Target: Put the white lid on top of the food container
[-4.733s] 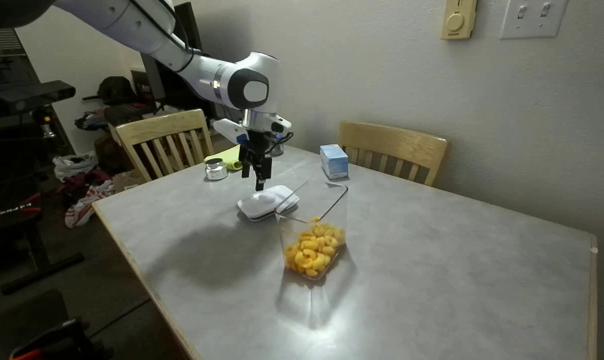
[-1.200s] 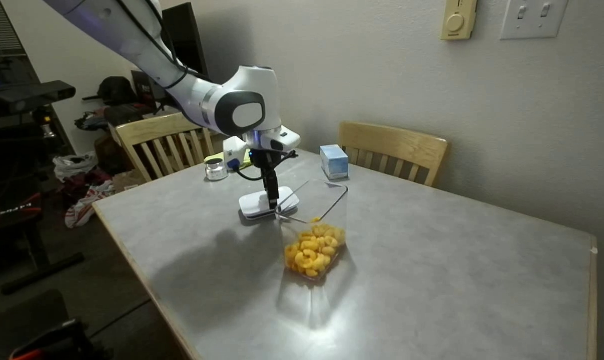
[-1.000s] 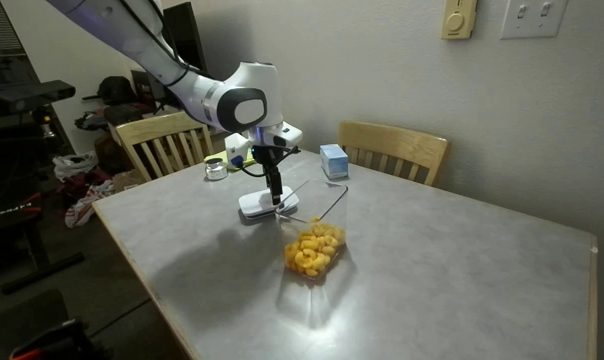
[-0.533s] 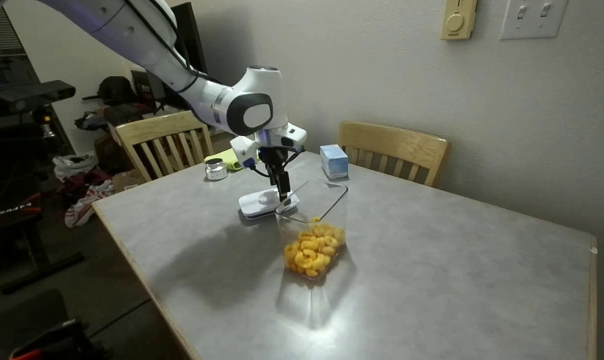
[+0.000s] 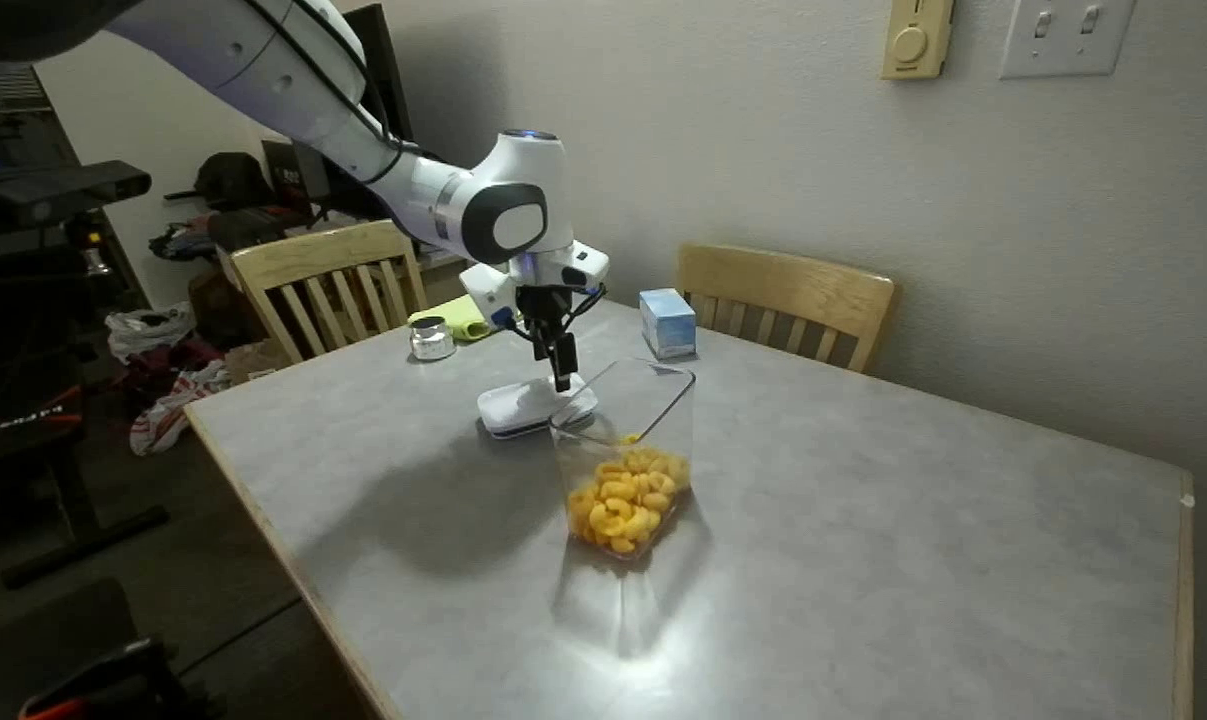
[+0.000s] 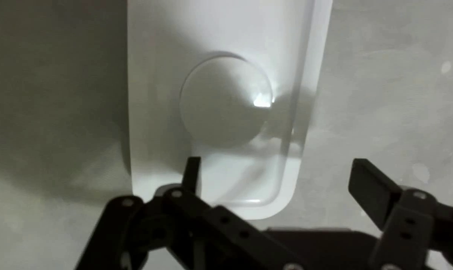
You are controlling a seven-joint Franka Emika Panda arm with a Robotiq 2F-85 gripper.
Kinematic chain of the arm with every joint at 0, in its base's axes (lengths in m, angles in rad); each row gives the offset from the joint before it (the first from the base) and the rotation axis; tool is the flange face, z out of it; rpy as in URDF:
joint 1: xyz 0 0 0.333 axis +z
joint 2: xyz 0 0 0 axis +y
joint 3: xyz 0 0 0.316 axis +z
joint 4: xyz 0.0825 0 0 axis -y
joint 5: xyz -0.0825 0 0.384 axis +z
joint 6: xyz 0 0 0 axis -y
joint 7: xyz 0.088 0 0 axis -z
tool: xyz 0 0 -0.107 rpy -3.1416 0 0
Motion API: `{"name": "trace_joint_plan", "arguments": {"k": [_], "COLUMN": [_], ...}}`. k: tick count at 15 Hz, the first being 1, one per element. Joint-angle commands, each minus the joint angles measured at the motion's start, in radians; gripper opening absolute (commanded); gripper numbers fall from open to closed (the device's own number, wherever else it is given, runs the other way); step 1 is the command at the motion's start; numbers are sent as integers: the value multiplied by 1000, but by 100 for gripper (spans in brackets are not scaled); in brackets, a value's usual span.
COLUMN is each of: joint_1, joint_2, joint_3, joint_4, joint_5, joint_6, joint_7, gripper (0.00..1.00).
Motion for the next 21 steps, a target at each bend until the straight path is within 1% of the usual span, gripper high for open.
{"name": "trace_joint_plan", "arguments": {"k": [1,14,21], "joint_1": [1,15,24], "joint_2": [-21,-63,-125], "joint_3": [3,2,-7], "joint_4": [4,-103,-194], "joint_5": [13,35,31], "joint_6": [-62,-30,-11], "joint_7": [11,103,142], "gripper": [100,100,100]}}
